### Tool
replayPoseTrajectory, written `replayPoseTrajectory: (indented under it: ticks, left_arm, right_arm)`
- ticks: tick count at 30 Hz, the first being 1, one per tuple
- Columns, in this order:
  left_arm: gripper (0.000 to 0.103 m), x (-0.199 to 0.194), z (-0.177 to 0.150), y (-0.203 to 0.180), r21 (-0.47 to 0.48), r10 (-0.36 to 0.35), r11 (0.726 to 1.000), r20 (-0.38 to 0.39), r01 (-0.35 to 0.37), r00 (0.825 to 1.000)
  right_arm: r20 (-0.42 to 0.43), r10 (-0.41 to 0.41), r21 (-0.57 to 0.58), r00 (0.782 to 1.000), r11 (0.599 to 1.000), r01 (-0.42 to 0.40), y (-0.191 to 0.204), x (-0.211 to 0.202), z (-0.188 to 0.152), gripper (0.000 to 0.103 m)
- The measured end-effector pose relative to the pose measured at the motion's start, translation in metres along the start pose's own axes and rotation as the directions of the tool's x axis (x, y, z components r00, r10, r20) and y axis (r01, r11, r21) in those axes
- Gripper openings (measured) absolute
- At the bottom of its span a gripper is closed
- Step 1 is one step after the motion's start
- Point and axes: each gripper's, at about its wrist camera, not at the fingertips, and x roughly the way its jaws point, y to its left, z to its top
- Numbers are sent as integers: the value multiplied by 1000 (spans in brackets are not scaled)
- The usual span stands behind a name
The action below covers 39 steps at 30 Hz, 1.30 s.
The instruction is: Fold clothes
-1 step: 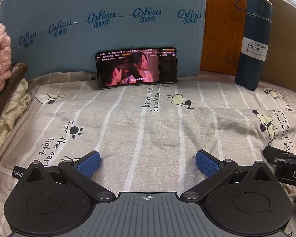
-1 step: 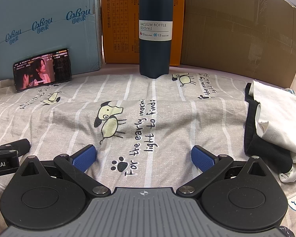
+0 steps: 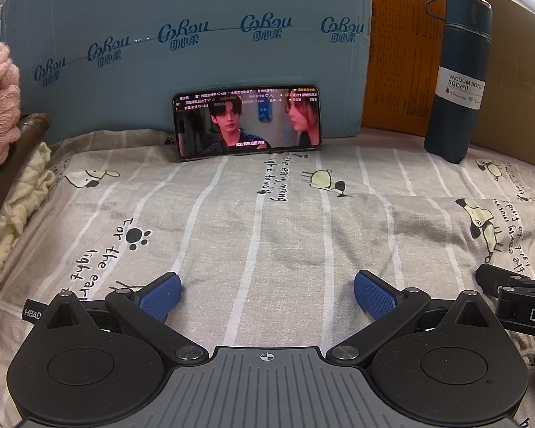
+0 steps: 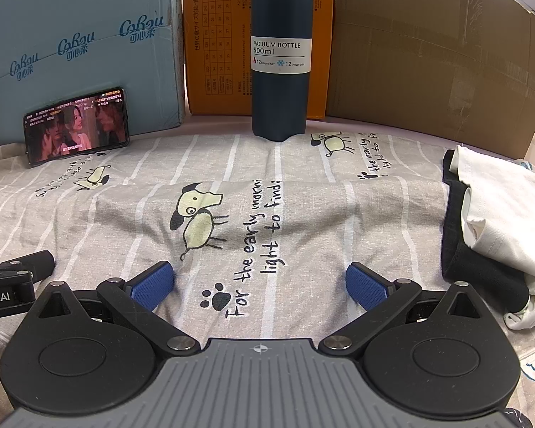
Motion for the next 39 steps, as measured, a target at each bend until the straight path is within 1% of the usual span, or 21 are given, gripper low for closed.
replayPoseTrajectory:
  ticks: [8, 14, 23, 29, 31, 35, 39]
  left_arm:
    - [103, 0, 1, -1, -4, -3, 1000, 2, 3, 1000]
    - [103, -2, -4, 0, -3, -3, 1000, 0, 3, 1000]
    - [103, 1, -1, -1, 2, 1, 1000, -4, -1, 1000]
    - [103, -3, 2, -2, 13, 22, 1000, 5, -23, 1000]
    - [103, -7, 4, -1, 7, 3, 1000, 22, -4, 1000]
    - [103, -14, 9, -2, -5, -5, 1000, 48, 5, 999]
    - [103, -19, 13, 0, -18, -31, 999, 56, 32, 998]
  right_arm:
    - [1, 0, 0, 1000, 1000, 0, 0, 0, 0, 103]
    - [2, 3, 4, 1000, 1000, -3, -2, 0, -2, 103]
    - [-2, 4, 6, 1000, 1000, -4, -2, -1, 1, 103]
    - [-1, 6, 8, 1000, 1000, -6, -3, -4, 3, 103]
    - [6, 7, 6, 1000, 1000, -7, -2, -7, 5, 103]
    - [23, 12, 4, 1000, 1000, -12, -1, -14, 7, 103]
    - [37, 4, 15, 999, 1000, -5, -1, -19, 8, 103]
